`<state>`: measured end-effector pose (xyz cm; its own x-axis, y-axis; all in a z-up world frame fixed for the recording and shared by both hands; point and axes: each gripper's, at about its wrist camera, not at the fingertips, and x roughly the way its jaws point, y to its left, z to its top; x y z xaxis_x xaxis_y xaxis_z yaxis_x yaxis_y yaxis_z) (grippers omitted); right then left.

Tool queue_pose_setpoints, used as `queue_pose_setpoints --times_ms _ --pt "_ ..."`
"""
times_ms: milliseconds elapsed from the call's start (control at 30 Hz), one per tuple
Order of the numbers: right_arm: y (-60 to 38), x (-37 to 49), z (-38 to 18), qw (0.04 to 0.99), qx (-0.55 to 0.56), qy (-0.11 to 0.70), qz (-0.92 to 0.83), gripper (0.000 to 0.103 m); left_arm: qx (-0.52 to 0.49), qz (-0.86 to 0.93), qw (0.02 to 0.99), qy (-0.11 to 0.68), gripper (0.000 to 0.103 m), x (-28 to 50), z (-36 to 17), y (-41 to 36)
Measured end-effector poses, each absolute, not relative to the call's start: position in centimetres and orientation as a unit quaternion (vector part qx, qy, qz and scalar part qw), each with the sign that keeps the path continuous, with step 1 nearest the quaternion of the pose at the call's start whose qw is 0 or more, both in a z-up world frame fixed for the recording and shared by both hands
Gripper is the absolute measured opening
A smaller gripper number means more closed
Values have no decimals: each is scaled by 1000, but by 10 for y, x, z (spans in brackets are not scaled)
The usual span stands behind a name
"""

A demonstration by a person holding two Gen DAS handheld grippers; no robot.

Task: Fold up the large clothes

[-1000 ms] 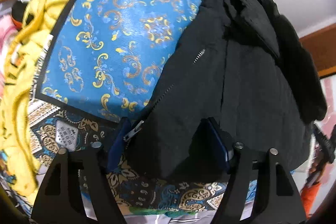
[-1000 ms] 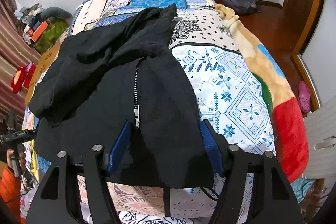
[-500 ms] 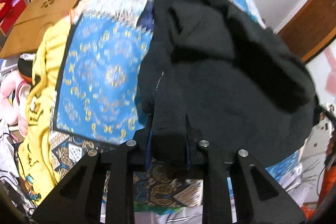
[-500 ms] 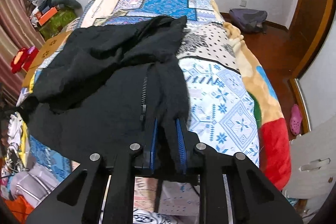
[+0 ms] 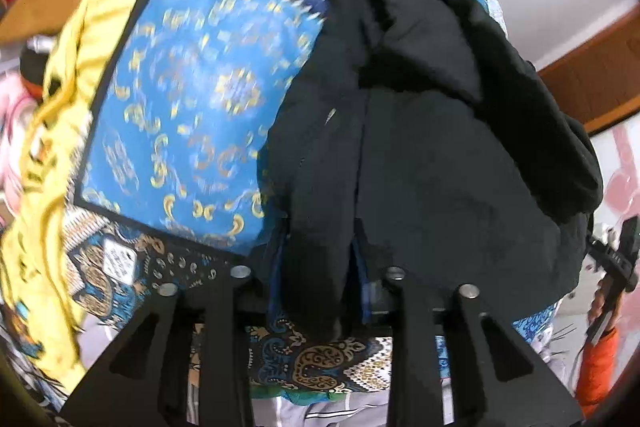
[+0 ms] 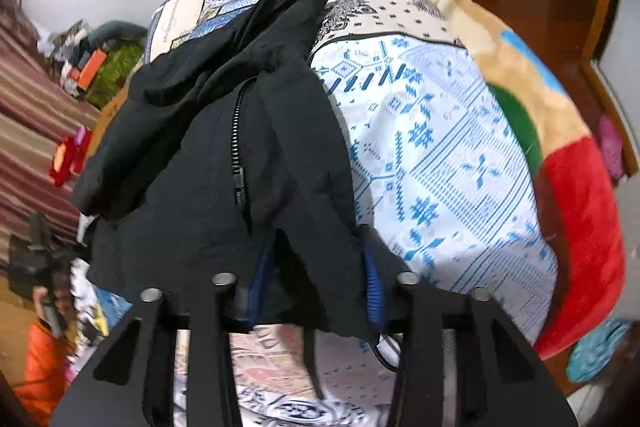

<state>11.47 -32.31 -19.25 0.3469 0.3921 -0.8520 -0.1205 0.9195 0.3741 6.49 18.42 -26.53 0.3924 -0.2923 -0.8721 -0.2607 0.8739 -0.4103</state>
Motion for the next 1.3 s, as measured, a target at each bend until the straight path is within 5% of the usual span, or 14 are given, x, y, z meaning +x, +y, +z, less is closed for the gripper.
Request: queue_pose_setpoints --times_ms 100,300,600,800,1300 --pt "-324 111 -184 810 130 550 156 8 -259 -14 791 554 28 64 -267 185" --pt "-312 117 -142 830 137 508 188 6 -215 -44 838 499 18 67 -201 164" --pt "-287 185 -79 850 137 444 246 5 -250 -115 877 394 15 116 -94 157" --pt "-276 244 -79 858 135 435 238 5 -254 -94 893 359 14 175 -67 175" --pt "-301 370 -150 840 183 485 161 5 -248 31 874 417 13 317 -174 238"
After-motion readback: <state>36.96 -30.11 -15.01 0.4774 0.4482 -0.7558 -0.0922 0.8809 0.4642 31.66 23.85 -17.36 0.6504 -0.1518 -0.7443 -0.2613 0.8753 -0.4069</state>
